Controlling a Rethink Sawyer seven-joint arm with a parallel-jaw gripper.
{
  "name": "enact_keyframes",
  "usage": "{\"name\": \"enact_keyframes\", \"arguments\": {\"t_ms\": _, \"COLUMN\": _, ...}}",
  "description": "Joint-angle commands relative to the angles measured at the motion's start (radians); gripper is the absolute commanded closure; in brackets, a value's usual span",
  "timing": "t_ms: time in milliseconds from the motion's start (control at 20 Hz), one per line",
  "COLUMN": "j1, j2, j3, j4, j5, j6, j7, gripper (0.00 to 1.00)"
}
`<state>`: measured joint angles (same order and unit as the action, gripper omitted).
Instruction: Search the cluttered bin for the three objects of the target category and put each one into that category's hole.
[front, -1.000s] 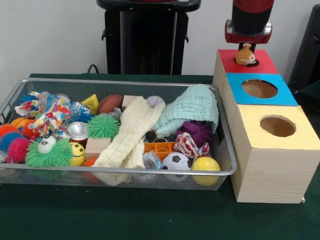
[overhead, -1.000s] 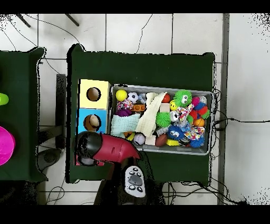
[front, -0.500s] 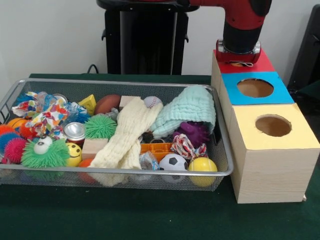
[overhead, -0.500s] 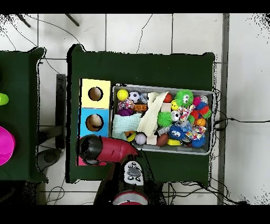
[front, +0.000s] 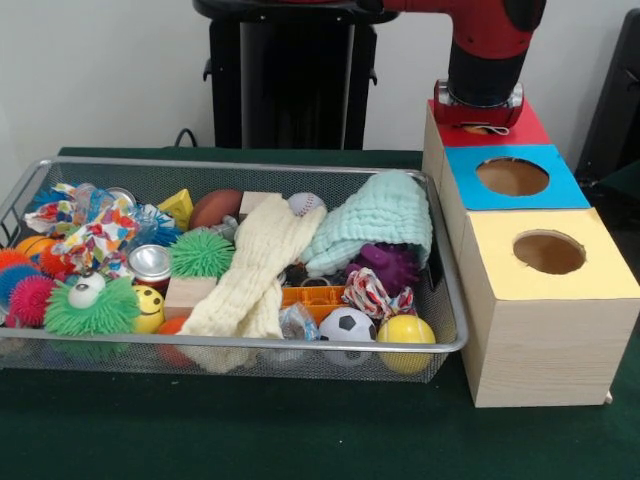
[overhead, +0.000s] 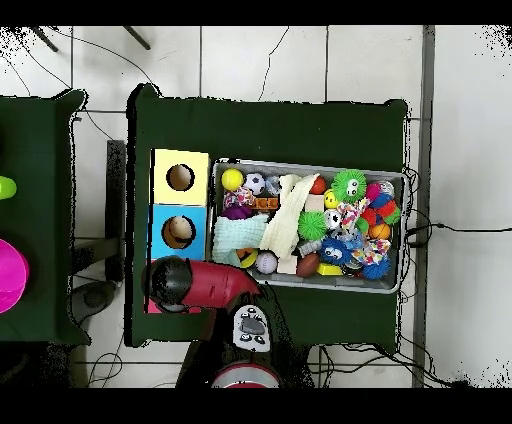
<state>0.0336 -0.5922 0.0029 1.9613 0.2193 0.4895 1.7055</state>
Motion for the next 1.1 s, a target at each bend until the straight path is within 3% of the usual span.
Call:
{"name": "enact_keyframes", "arguments": {"t_ms": 50, "j1": -0.125, "j2": 0.208, "j3": -0.060, "j4": -0.147, "j5": -0.027, "j6": -0.487, "j7": 0.247, "gripper": 1.00}}
{"name": "enact_keyframes", "arguments": {"t_ms": 550, "j1": -0.176, "j2": 0.107, "j3": -0.019, "j4": -0.105, "j5": -0.010, "j6": -0.286, "j7": 0.186, "gripper": 1.00}}
{"name": "enact_keyframes", "arguments": {"t_ms": 950, "j1": -0.173, "j2": 0.114, "j3": -0.019, "j4": -0.111, "j5": -0.020, "j6": -0.295, "j7": 0.200, "gripper": 1.00}}
{"name": "enact_keyframes", "arguments": {"t_ms": 1000, "j1": -0.174, "j2": 0.115, "j3": -0.020, "j4": -0.115, "j5": -0.022, "j6": -0.289, "j7": 0.195, "gripper": 0.00}}
{"name": "enact_keyframes", "arguments": {"t_ms": 1100, "j1": -0.170, "j2": 0.117, "j3": -0.024, "j4": -0.120, "j5": -0.029, "j6": -0.286, "j7": 0.191, "gripper": 0.00}}
